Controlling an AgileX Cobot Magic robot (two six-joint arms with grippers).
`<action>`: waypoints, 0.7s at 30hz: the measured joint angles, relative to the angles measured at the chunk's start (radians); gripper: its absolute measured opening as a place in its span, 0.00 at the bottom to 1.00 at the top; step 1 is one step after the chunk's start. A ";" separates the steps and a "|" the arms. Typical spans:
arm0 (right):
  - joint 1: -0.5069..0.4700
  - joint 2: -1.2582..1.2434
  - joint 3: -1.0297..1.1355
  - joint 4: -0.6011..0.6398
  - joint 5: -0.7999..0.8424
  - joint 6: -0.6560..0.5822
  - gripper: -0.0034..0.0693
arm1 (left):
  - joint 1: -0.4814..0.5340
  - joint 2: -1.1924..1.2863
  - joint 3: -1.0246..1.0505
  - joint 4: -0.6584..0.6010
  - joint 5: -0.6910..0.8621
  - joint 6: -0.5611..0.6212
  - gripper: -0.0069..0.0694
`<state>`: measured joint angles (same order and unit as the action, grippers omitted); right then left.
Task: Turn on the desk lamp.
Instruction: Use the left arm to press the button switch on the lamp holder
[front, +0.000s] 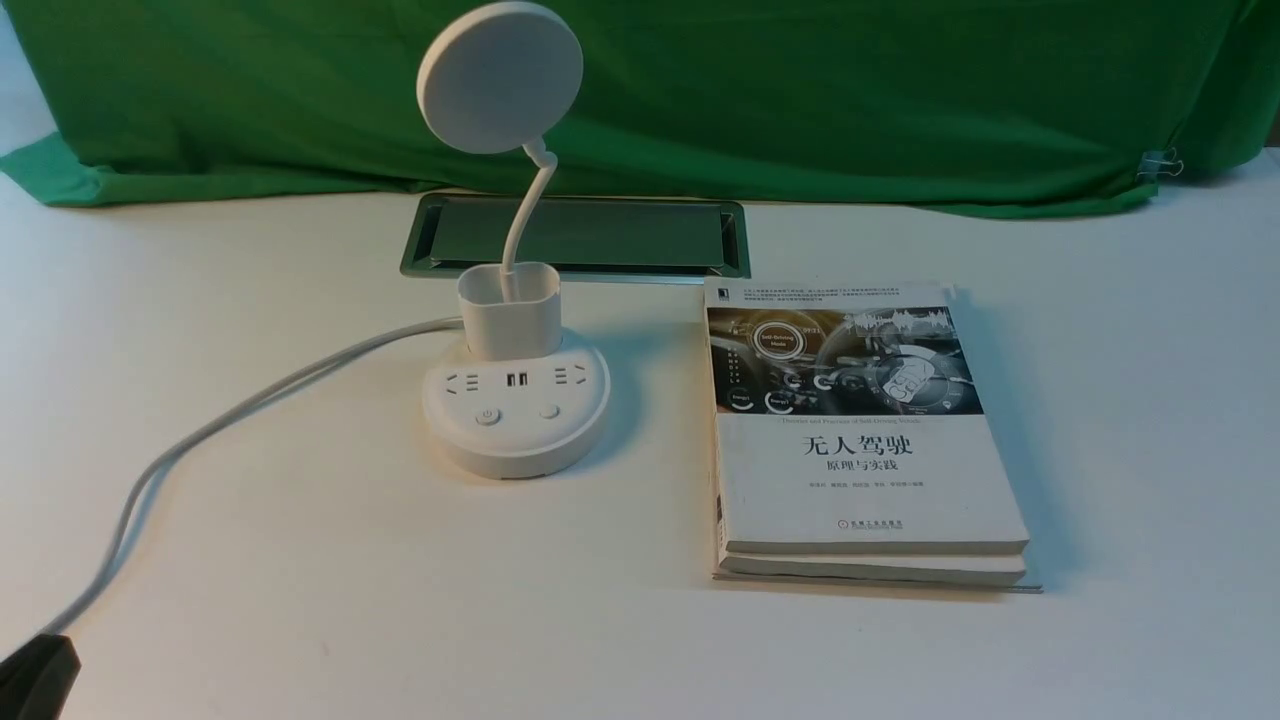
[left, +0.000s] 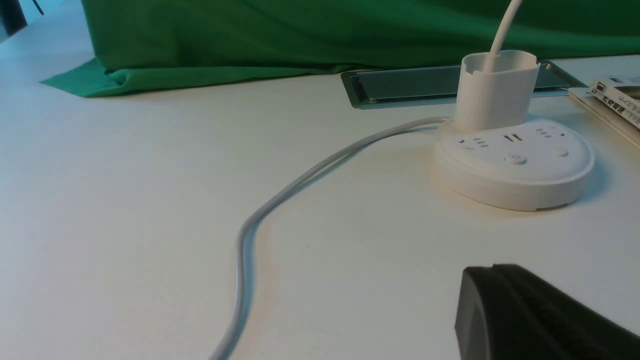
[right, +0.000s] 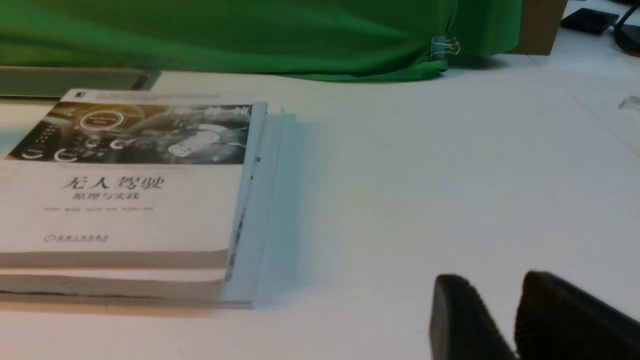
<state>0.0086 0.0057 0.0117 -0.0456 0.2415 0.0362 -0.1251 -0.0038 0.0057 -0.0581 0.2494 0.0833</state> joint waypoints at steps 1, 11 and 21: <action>0.000 0.000 0.000 0.000 0.000 0.000 0.37 | 0.000 0.000 0.000 0.001 0.000 0.000 0.09; 0.000 0.000 0.000 -0.001 0.000 0.000 0.37 | 0.000 0.000 0.000 0.012 -0.104 0.000 0.09; 0.000 0.000 0.000 -0.001 0.000 0.000 0.37 | 0.000 0.000 0.000 0.010 -0.799 -0.069 0.09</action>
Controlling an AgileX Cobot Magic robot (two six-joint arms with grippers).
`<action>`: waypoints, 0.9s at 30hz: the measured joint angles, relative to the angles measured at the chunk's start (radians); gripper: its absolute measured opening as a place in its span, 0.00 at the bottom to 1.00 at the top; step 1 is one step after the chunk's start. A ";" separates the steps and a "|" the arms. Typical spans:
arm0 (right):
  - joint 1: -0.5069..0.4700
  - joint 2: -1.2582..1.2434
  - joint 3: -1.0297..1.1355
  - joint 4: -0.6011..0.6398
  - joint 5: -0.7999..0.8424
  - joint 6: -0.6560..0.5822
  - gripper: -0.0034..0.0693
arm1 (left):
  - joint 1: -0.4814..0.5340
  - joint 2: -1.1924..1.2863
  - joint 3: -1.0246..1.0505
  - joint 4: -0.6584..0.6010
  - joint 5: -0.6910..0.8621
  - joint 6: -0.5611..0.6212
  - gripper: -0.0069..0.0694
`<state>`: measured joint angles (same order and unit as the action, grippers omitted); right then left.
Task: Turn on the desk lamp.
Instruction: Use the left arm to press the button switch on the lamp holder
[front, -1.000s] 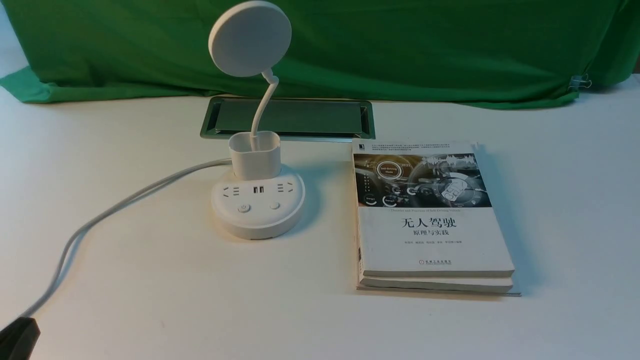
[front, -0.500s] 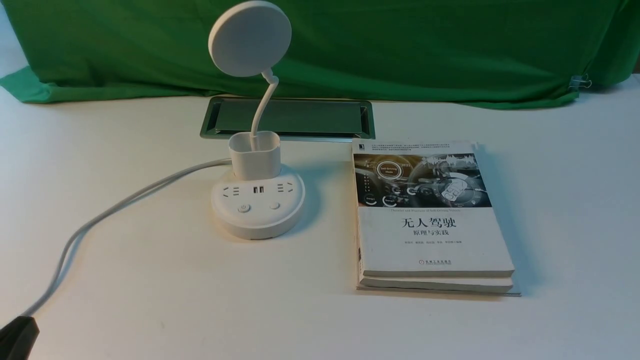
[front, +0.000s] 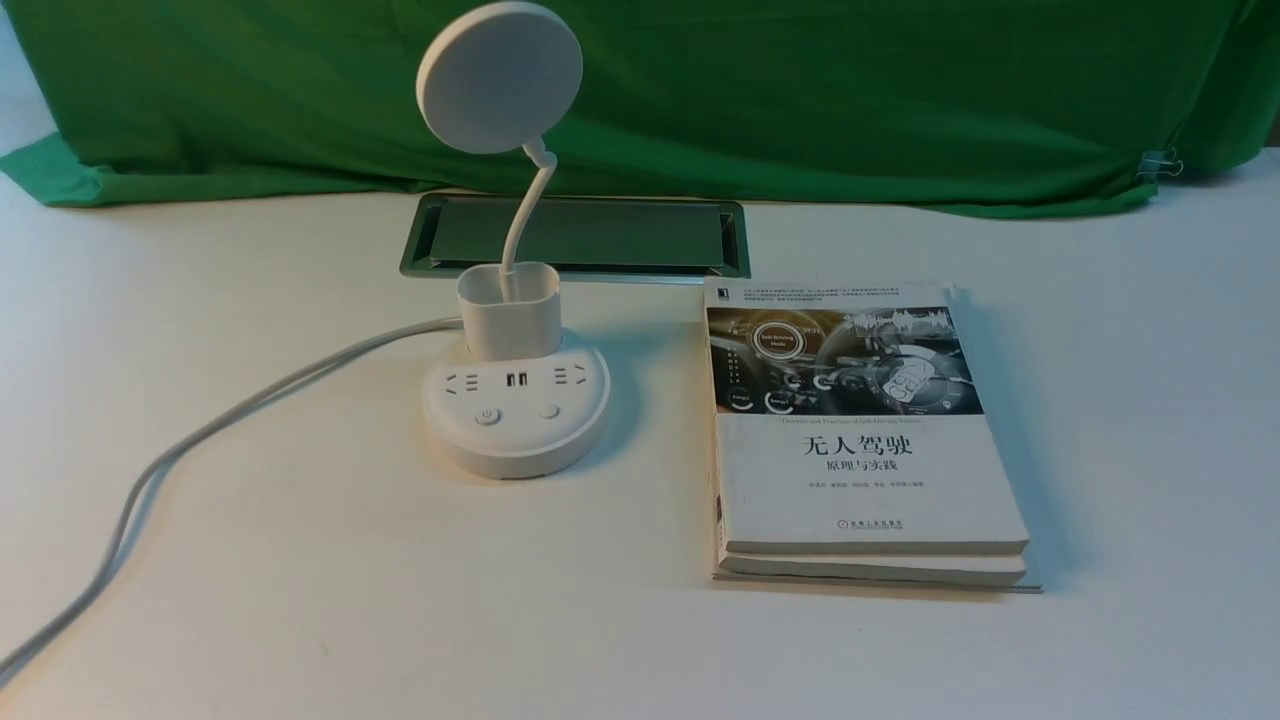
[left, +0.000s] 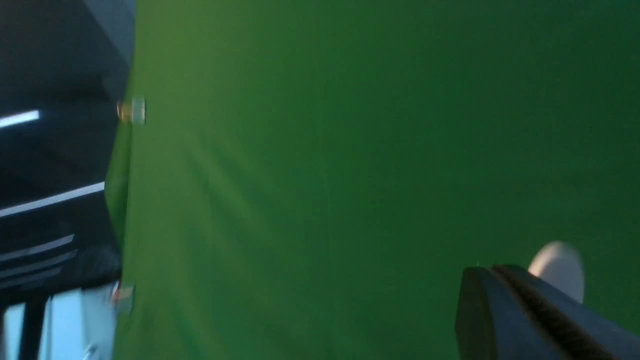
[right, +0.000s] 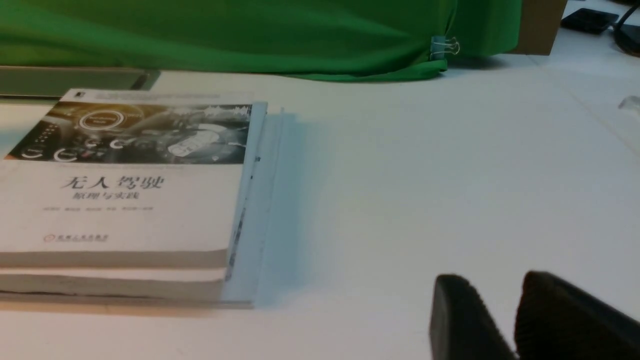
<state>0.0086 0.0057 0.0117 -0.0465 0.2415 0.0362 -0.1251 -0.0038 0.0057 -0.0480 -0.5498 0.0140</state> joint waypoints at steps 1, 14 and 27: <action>0.000 0.000 0.000 0.000 0.000 0.000 0.37 | 0.000 0.000 0.000 -0.008 -0.059 -0.047 0.09; 0.000 0.000 0.000 0.000 0.000 0.000 0.37 | 0.000 0.419 -0.485 0.110 0.649 -0.307 0.09; 0.000 0.000 0.000 0.000 -0.001 0.000 0.37 | -0.016 1.116 -0.543 -0.604 0.929 0.206 0.09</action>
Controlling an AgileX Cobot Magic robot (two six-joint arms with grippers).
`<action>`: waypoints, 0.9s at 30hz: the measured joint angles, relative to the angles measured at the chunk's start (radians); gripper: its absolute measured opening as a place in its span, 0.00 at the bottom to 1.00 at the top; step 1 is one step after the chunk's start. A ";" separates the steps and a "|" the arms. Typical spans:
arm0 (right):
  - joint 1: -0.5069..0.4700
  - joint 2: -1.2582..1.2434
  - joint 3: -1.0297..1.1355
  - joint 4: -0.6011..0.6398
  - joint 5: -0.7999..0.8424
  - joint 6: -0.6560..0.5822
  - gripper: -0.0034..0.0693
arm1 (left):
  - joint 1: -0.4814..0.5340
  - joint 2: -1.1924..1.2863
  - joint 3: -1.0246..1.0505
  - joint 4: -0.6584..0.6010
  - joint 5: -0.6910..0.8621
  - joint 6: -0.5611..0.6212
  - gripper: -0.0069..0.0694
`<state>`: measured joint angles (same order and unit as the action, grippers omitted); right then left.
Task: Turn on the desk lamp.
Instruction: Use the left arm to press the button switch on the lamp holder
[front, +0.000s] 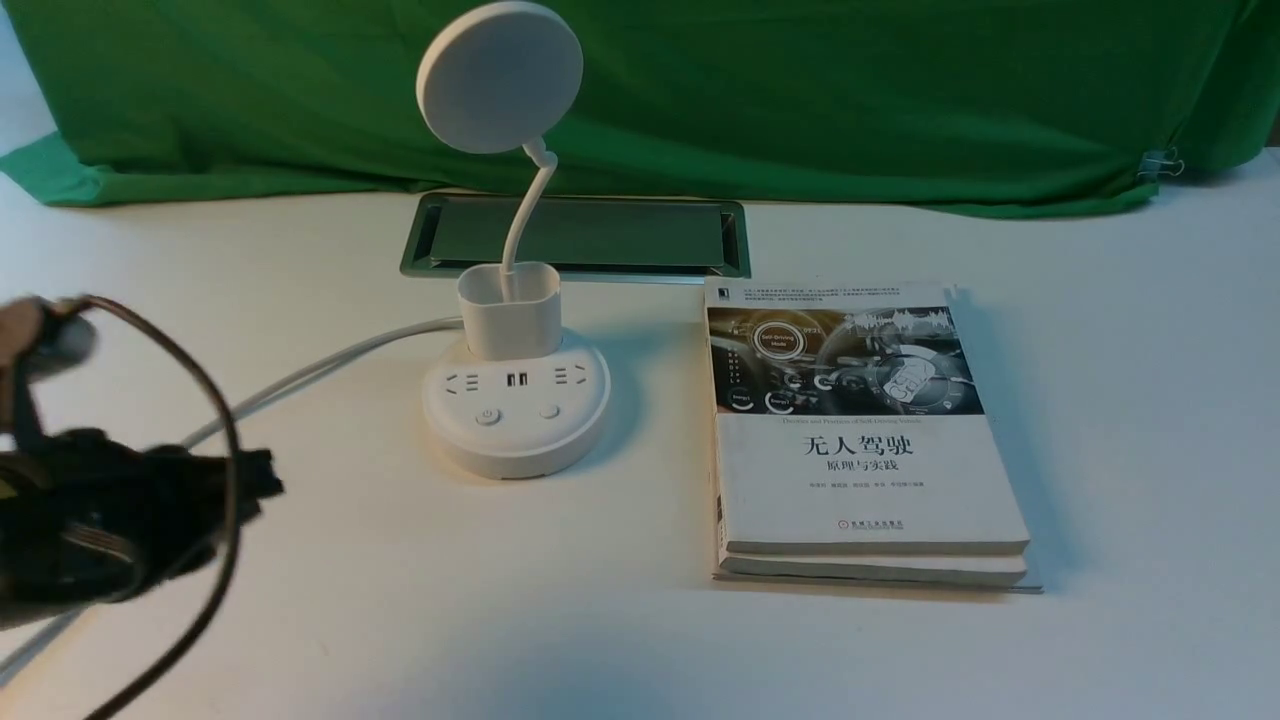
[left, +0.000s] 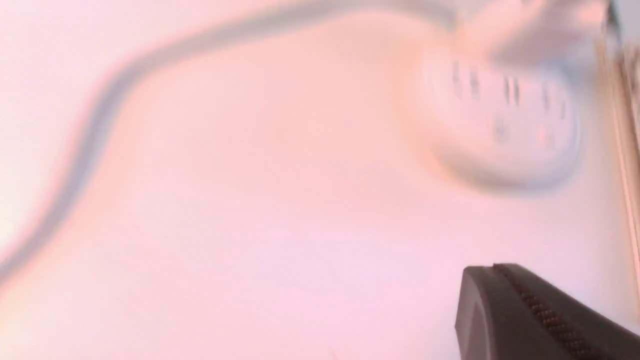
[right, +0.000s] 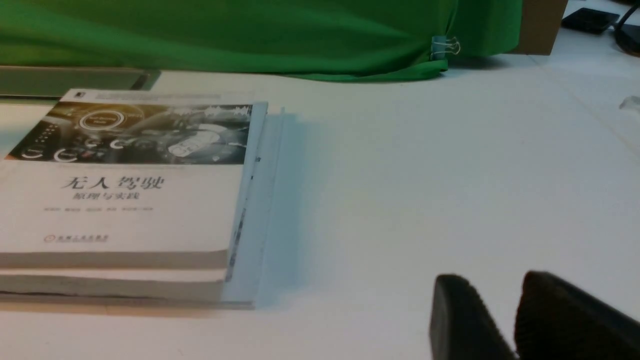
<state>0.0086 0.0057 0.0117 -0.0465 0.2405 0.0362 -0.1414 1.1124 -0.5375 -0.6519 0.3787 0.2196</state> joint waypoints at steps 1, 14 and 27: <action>0.000 0.000 0.000 0.000 0.000 0.000 0.37 | -0.008 0.047 -0.010 -0.096 0.040 0.103 0.09; 0.000 0.000 0.000 0.000 0.000 0.000 0.37 | -0.396 0.474 -0.406 0.209 0.007 -0.075 0.09; 0.000 0.000 0.000 0.000 0.000 0.000 0.37 | -0.367 0.813 -0.736 0.780 0.024 -0.537 0.09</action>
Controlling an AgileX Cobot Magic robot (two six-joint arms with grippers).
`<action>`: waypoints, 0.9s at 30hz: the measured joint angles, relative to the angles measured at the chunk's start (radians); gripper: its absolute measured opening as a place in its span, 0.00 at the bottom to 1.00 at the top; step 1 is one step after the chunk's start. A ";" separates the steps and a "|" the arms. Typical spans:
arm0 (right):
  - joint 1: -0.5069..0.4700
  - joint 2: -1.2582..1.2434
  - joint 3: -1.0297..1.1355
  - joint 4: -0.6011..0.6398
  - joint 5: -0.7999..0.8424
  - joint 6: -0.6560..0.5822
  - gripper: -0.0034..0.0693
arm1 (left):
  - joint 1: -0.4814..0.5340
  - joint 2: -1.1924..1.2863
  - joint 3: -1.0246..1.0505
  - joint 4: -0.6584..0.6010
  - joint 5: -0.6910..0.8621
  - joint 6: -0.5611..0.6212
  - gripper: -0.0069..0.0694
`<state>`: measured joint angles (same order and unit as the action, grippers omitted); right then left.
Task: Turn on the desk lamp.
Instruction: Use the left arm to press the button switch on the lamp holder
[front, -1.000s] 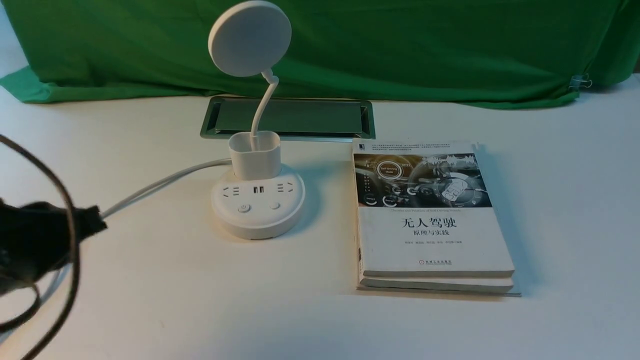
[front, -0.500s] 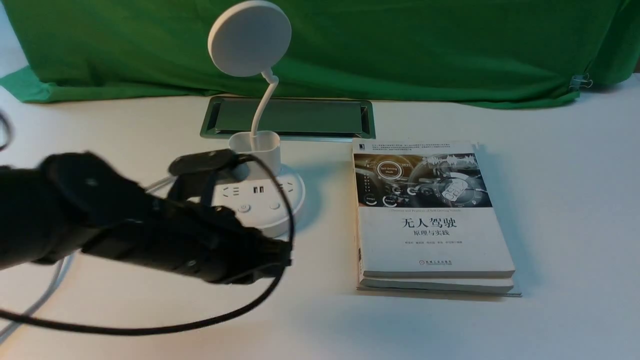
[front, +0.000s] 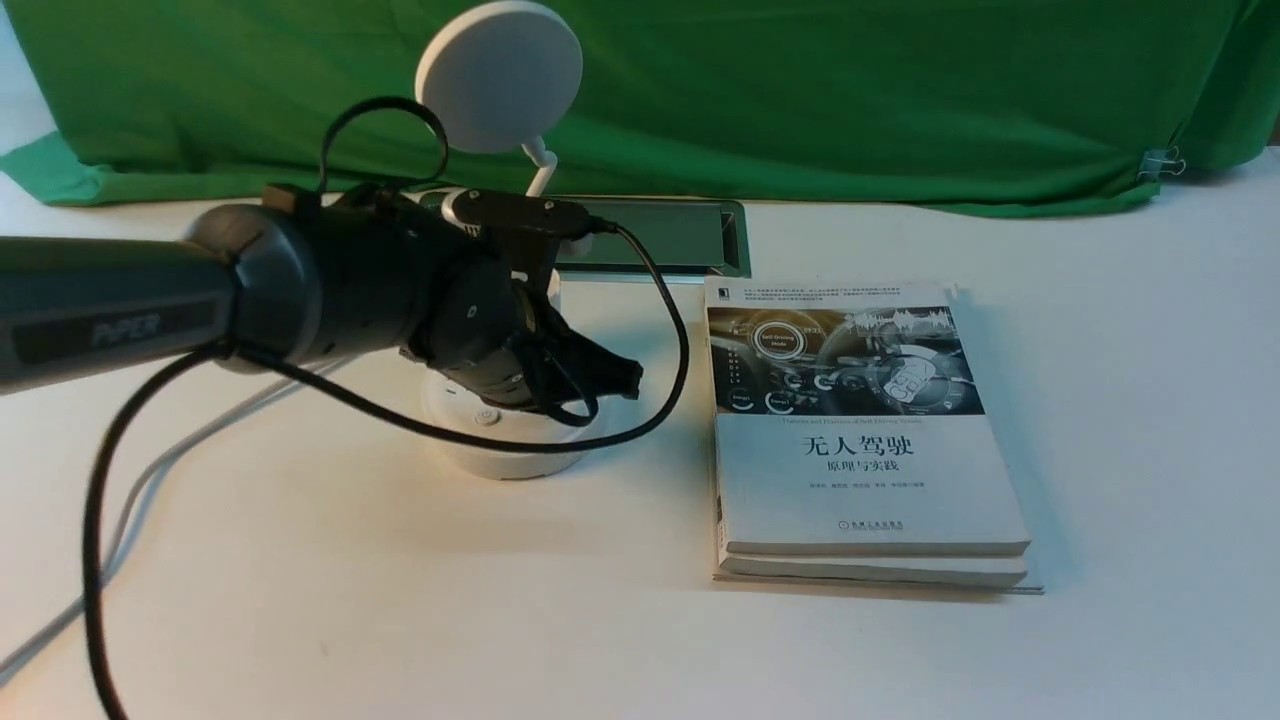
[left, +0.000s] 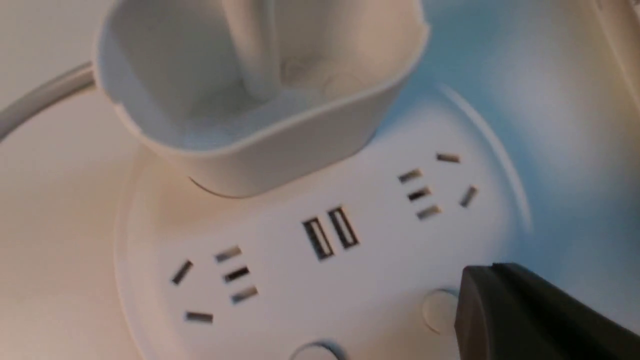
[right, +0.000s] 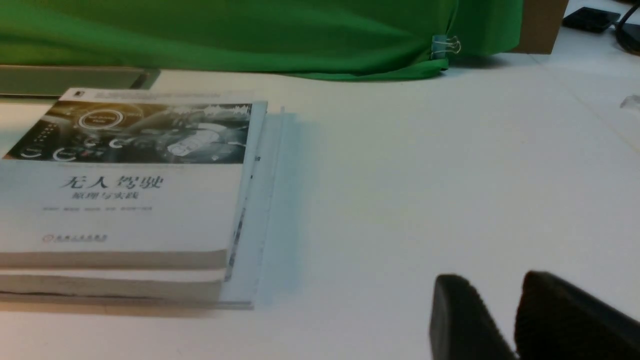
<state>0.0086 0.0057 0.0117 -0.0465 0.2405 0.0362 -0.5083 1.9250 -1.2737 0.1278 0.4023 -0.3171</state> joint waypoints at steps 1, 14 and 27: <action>0.000 0.000 0.000 0.000 0.000 0.000 0.37 | 0.002 0.005 -0.001 0.001 0.000 -0.002 0.09; 0.000 0.000 0.000 0.000 0.001 0.000 0.37 | 0.006 0.021 -0.010 -0.003 0.010 -0.014 0.09; 0.000 0.000 0.000 0.000 0.001 0.000 0.37 | 0.006 0.059 0.010 -0.056 -0.107 0.000 0.09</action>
<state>0.0086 0.0057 0.0117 -0.0465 0.2413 0.0364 -0.5027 1.9840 -1.2637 0.0720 0.2955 -0.3173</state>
